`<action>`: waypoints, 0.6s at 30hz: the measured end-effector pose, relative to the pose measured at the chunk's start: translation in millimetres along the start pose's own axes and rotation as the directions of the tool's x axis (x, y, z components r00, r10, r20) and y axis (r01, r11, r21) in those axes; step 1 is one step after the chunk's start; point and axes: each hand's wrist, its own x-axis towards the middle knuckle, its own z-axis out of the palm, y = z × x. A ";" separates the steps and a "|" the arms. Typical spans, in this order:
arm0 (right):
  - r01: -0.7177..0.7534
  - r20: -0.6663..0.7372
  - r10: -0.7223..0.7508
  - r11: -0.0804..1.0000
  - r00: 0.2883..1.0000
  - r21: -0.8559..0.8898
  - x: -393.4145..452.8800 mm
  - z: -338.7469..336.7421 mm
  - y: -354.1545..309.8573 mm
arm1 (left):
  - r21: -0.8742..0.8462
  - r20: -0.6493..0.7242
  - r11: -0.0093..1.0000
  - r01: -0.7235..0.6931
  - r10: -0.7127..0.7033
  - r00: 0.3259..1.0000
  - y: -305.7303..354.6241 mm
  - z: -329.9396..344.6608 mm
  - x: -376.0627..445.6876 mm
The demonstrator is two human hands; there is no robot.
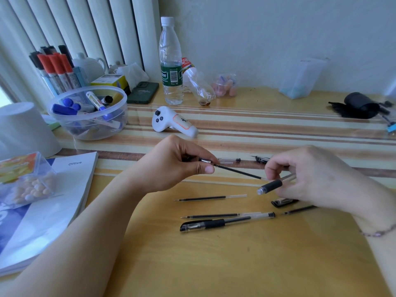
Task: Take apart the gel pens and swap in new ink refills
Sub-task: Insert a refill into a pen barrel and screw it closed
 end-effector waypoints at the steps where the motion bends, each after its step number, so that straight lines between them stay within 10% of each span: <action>1: 0.003 -0.005 -0.003 0.999 1.000 0.038 0.1 0.5 0.7 | 0.004 -0.020 1.000 0.000 0.000 1.000 -1.1 -0.4 0.3; 8: 0.131 -0.201 -0.046 0.891 0.978 0.435 -1.6 0.1 6.8 | 0.017 -0.098 0.999 -0.034 0.035 0.995 0.6 -5.1 0.0; 18: 0.242 -0.358 -0.055 0.829 0.932 0.504 1.2 2.6 7.6 | -0.017 -0.107 0.998 -0.054 0.052 0.993 1.1 0.1 -0.6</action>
